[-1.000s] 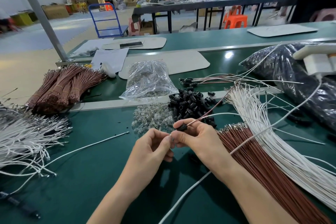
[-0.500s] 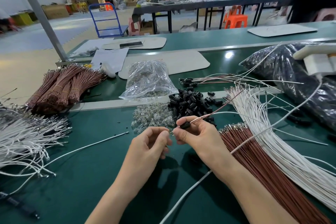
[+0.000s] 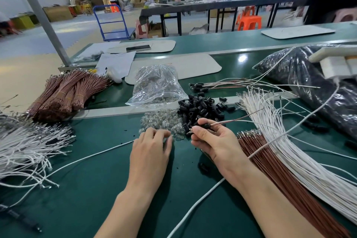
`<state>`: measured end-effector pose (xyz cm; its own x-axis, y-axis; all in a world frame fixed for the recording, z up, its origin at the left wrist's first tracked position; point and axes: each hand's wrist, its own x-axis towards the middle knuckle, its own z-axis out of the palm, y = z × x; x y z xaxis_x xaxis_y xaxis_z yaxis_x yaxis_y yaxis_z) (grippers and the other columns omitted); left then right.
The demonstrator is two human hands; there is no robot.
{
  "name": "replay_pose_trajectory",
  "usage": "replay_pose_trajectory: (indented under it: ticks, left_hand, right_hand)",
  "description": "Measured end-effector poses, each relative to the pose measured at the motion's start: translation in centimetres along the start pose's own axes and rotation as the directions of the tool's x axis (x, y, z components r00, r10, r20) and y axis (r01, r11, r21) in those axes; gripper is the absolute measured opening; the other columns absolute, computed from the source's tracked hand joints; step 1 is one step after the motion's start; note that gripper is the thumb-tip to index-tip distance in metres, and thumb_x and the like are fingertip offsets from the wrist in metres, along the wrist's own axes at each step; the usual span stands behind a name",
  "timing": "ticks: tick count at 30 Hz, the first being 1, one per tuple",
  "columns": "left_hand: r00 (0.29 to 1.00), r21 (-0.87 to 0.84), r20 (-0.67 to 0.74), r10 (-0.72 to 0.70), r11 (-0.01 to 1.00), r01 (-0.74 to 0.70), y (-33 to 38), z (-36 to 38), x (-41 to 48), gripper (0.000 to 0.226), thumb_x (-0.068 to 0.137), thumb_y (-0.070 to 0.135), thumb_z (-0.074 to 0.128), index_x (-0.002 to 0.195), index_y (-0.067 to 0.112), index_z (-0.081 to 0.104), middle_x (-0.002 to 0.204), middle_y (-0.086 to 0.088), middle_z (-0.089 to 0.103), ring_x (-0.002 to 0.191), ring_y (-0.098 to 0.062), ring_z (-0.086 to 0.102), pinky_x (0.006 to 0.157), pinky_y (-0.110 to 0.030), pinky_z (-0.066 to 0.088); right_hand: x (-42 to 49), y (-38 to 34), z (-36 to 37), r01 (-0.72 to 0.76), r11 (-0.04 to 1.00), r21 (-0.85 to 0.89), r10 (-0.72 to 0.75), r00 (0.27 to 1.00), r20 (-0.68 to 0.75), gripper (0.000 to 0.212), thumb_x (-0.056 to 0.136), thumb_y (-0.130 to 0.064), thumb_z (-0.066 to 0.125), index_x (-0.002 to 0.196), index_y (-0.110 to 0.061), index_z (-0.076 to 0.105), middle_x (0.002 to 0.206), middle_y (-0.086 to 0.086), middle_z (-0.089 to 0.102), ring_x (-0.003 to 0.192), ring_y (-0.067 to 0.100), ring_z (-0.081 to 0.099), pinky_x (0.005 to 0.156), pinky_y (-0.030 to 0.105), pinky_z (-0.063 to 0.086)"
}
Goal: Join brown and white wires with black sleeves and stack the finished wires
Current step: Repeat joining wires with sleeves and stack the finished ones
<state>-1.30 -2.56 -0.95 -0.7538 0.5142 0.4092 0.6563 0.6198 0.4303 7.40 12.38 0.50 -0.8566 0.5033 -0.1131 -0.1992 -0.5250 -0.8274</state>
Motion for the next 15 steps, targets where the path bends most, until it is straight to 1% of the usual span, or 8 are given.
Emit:
replay_pose_trajectory:
  ticks: [1, 2, 4, 5, 7, 10, 12, 15]
  left_hand:
    - [1.0, -0.141, -0.014, -0.028, 0.99, 0.026, 0.1, -0.1, -0.2, 0.011, 0.1, 0.031, 0.06, 0.106, 0.028, 0.068, 0.098, 0.013, 0.065, 0.094, -0.01, 0.061, 0.086, -0.03, 0.048]
    - [0.997, -0.318, -0.006, -0.077, 0.945, 0.071, 0.4, -0.2, -0.3, 0.007, 0.1, 0.029, 0.061, 0.104, 0.031, 0.066, 0.094, 0.016, 0.067, 0.092, -0.006, 0.062, 0.084, -0.024, 0.049]
    - [0.988, -0.59, 0.056, -0.143, 0.793, 0.148, 1.2, -0.2, -0.7, 0.011, 0.099, 0.024, 0.064, 0.1, 0.034, 0.065, 0.092, 0.018, 0.069, 0.089, -0.005, 0.065, 0.078, -0.015, 0.048]
    - [0.985, -0.659, 0.08, -0.152, 0.734, 0.167, 1.6, -0.1, -1.0, 0.013, 0.098, 0.02, 0.065, 0.099, 0.033, 0.066, 0.092, 0.017, 0.07, 0.088, -0.006, 0.066, 0.078, -0.014, 0.048]
    - [0.981, -0.733, 0.125, -0.15, 0.653, 0.193, 2.2, 0.0, -1.3, 0.017, 0.097, 0.015, 0.067, 0.1, 0.031, 0.068, 0.092, 0.014, 0.073, 0.089, -0.007, 0.069, 0.079, -0.014, 0.05]
    - [0.975, -0.786, 0.166, -0.146, 0.578, 0.221, 2.4, 0.0, -1.3, 0.02, 0.096, 0.01, 0.068, 0.103, 0.029, 0.07, 0.093, 0.007, 0.076, 0.094, -0.012, 0.072, 0.084, -0.018, 0.054]
    - [0.973, -0.808, 0.176, -0.148, 0.542, 0.228, 2.4, -0.2, -1.2, 0.02, 0.095, 0.01, 0.068, 0.103, 0.028, 0.071, 0.093, 0.003, 0.077, 0.093, -0.014, 0.074, 0.085, -0.02, 0.056]
    - [0.974, -0.822, 0.178, -0.138, 0.524, 0.225, 2.4, -0.3, -1.2, 0.019, 0.095, 0.009, 0.068, 0.104, 0.025, 0.072, 0.09, 0.001, 0.078, 0.091, -0.014, 0.075, 0.082, -0.018, 0.055]
  right_hand:
    - [0.0, 0.0, 0.0, -0.004, 1.0, 0.016, 0.004, 1.0, -0.001, 0.034, 0.067, -0.009, 0.077, 0.099, -0.008, 0.067, 0.073, 0.006, 0.071, 0.067, 0.014, 0.07, 0.064, 0.023, 0.059]
    - [0.0, 0.0, -0.1, -0.009, 0.999, 0.032, 0.009, 1.0, -0.001, 0.034, 0.066, -0.009, 0.077, 0.099, -0.008, 0.067, 0.075, 0.007, 0.071, 0.068, 0.015, 0.07, 0.064, 0.023, 0.059]
    - [0.1, 0.1, -0.2, -0.027, 0.998, 0.064, 0.027, 1.0, 0.004, 0.035, 0.065, -0.009, 0.077, 0.098, -0.009, 0.068, 0.078, 0.008, 0.071, 0.07, 0.016, 0.071, 0.065, 0.024, 0.059]
    - [0.1, 0.1, -0.3, -0.035, 0.997, 0.074, 0.035, 0.999, 0.009, 0.036, 0.064, -0.008, 0.078, 0.098, -0.009, 0.068, 0.078, 0.009, 0.071, 0.07, 0.017, 0.071, 0.065, 0.025, 0.059]
    - [0.1, 0.2, -0.3, -0.044, 0.996, 0.075, 0.042, 0.999, 0.027, 0.037, 0.064, -0.009, 0.078, 0.099, -0.009, 0.068, 0.079, 0.009, 0.071, 0.071, 0.017, 0.071, 0.066, 0.025, 0.059]
    - [0.1, 0.3, -0.4, -0.041, 0.997, 0.061, 0.038, 0.998, 0.053, 0.037, 0.064, -0.01, 0.079, 0.099, -0.009, 0.068, 0.077, 0.009, 0.071, 0.072, 0.017, 0.071, 0.067, 0.025, 0.059]
    - [0.2, 0.3, -0.4, -0.032, 0.998, 0.047, 0.03, 0.998, 0.055, 0.037, 0.064, -0.011, 0.08, 0.098, -0.009, 0.069, 0.076, 0.01, 0.071, 0.072, 0.017, 0.072, 0.067, 0.025, 0.059]
    - [0.2, 0.5, -0.4, -0.021, 0.999, 0.033, 0.019, 0.998, 0.068, 0.036, 0.066, -0.009, 0.079, 0.1, -0.008, 0.067, 0.077, 0.012, 0.072, 0.072, 0.018, 0.072, 0.069, 0.025, 0.059]
